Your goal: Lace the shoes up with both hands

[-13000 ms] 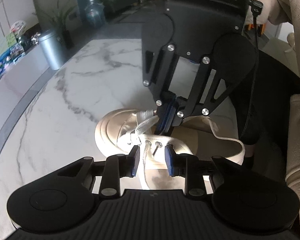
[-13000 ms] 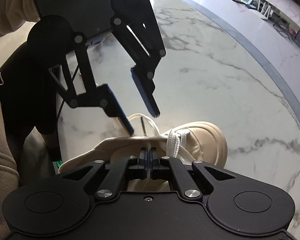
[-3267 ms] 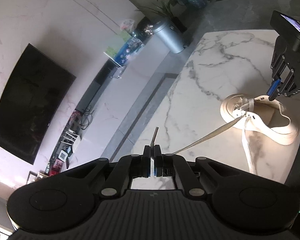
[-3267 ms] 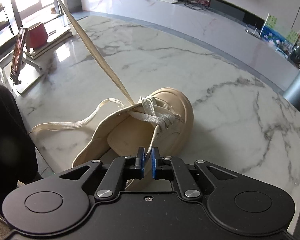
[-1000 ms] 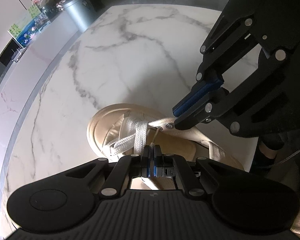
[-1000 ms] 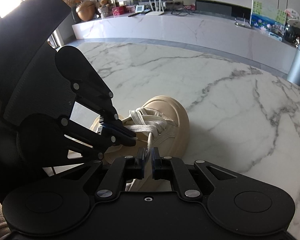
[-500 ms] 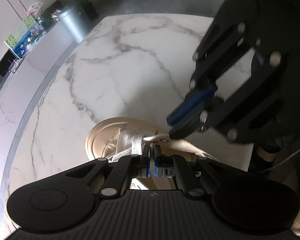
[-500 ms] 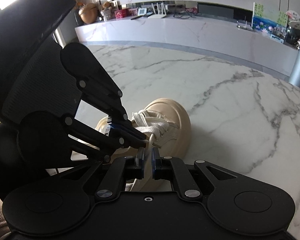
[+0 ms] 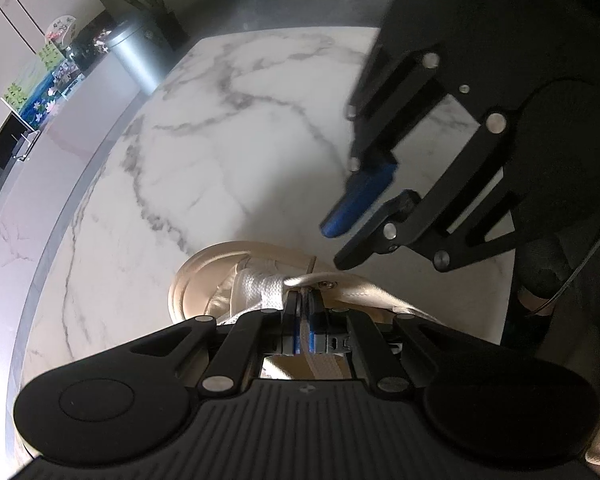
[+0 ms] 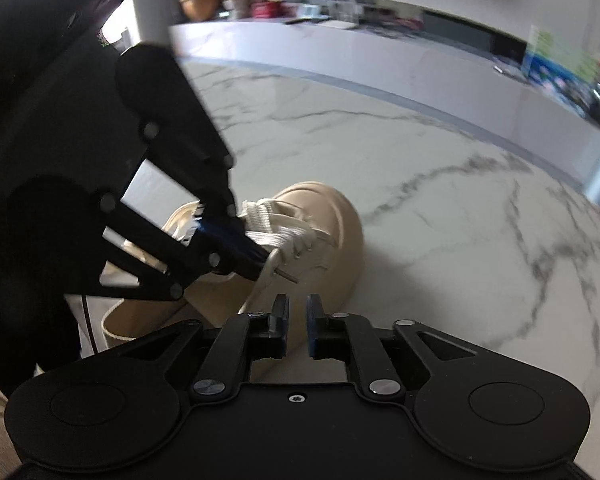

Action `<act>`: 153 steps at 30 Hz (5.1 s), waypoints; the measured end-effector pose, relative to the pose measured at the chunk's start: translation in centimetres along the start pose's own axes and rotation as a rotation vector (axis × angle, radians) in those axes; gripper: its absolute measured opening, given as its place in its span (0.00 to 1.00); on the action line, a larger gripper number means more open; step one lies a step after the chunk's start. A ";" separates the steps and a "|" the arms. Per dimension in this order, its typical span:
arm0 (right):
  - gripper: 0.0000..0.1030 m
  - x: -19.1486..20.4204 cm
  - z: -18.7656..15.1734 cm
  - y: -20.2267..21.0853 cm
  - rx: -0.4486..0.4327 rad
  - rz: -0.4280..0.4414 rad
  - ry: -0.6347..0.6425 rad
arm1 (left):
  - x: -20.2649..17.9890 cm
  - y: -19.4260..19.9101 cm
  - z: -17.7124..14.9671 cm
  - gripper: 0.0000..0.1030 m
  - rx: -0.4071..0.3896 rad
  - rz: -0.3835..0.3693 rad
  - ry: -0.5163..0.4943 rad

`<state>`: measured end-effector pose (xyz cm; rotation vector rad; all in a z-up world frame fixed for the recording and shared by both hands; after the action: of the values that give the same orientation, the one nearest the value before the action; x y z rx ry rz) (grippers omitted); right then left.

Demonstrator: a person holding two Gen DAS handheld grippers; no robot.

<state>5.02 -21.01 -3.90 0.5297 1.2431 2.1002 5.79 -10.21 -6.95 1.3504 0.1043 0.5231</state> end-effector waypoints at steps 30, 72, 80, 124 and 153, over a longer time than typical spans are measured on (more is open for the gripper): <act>0.01 1.8 2.7 -2.0 0.162 0.027 0.667 | 1.1 0.3 -1.1 0.09 -0.098 -0.054 0.018; 0.01 -0.3 -0.8 10.3 0.413 -0.444 0.480 | 1.1 3.4 -6.2 0.12 -0.122 -0.034 0.354; 0.00 -1.4 -1.5 12.2 0.452 -0.494 0.454 | 1.6 3.4 -7.4 0.07 -0.105 -0.047 0.401; 0.11 -6.9 -1.1 -5.5 0.287 -0.138 -0.347 | 2.5 2.4 -8.0 0.16 -0.158 -0.110 0.573; 0.01 -6.0 -0.2 -7.3 0.350 -0.153 -0.232 | 2.3 2.2 -8.2 0.19 -0.171 -0.116 0.596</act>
<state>11.46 -22.75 -10.54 0.7808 1.4691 1.6502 4.14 -1.61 -6.22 0.9816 0.6081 0.8043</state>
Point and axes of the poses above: each gripper's, at about its wrist camera, not at the fingertips, and y roughly against the way its jaws point, x to its left, z to its top, the point moved 2 cm from there along -y, roughly the way its jaws point, and after that the axes turned 10 degrees about x, right-handed, at the moved point
